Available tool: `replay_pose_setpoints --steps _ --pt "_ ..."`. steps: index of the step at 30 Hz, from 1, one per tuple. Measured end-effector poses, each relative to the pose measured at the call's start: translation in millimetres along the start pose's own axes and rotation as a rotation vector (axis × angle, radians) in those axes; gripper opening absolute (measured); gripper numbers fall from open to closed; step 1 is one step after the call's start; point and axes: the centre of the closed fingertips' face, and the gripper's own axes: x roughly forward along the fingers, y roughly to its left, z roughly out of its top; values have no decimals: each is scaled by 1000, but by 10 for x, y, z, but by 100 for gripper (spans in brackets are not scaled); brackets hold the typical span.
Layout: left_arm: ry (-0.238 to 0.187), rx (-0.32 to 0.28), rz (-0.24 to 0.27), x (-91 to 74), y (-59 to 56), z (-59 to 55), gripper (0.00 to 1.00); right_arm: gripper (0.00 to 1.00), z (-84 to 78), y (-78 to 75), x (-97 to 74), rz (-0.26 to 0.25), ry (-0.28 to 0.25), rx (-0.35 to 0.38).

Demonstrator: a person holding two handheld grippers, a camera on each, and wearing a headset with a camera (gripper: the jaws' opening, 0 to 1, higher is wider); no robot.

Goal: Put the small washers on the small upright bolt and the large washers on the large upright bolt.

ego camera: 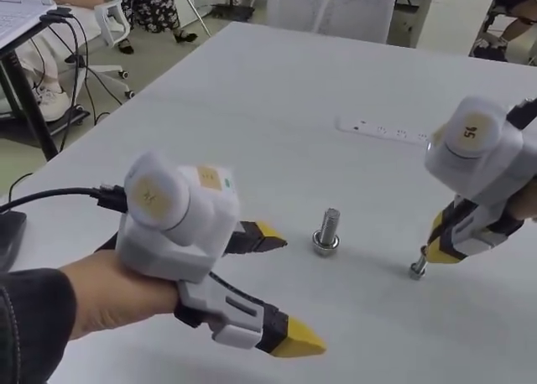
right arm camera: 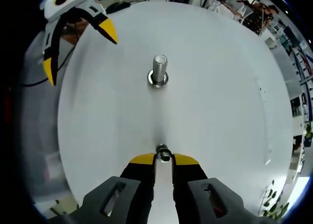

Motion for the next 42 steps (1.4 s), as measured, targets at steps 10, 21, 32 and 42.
replay_pose_setpoints --steps 10,21,32,42 --pt "4 -8 -2 4 7 -17 76 13 -38 43 192 30 10 12" --pt "14 -14 -7 21 4 -42 76 14 -34 63 234 39 -1 11" --pt "17 -16 -12 28 0 -54 75 16 -34 66 252 40 -7 13" --pt "23 -15 -20 51 -8 -64 75 32 -94 67 270 39 -23 31"
